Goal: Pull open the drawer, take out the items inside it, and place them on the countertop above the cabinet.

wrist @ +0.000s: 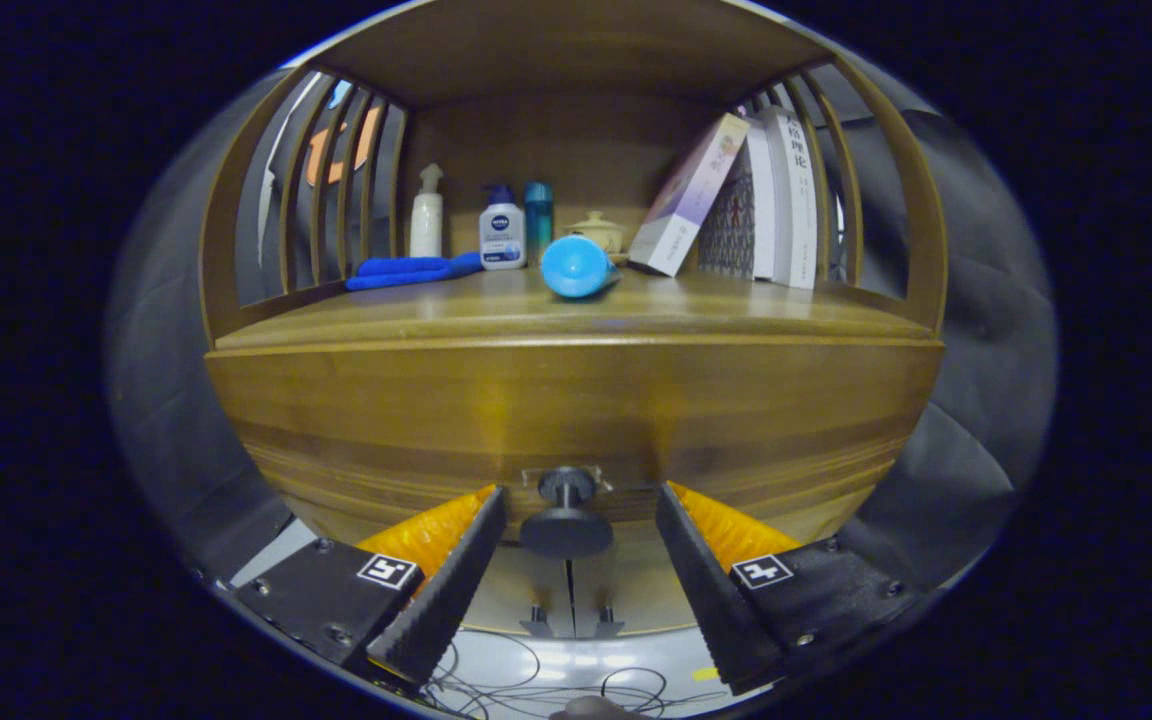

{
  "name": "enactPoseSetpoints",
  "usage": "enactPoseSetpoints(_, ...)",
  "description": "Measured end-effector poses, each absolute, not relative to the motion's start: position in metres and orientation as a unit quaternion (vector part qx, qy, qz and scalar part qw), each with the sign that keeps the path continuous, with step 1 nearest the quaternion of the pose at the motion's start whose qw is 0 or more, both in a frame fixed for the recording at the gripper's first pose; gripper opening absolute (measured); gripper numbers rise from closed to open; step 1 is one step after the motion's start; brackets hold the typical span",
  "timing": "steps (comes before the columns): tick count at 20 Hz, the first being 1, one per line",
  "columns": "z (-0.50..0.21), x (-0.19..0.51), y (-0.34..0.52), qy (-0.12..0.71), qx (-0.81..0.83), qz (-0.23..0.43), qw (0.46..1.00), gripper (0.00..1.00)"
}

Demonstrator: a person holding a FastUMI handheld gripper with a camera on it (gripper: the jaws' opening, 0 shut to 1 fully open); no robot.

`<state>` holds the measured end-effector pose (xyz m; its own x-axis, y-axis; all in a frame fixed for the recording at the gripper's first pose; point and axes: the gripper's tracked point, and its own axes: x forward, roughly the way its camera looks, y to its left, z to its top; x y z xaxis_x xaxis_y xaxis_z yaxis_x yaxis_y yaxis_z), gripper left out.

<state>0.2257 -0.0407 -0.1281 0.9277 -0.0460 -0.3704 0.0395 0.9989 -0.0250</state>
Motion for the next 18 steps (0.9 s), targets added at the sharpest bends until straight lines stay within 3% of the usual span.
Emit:
enactPoseSetpoints(5, -0.118, 0.156, -0.052, 0.168, -0.013, -0.030, 0.985, 0.99)
enactPoseSetpoints(18, -0.011, -0.009, -0.016, 0.050, -0.010, -0.001, 0.999, 0.99)
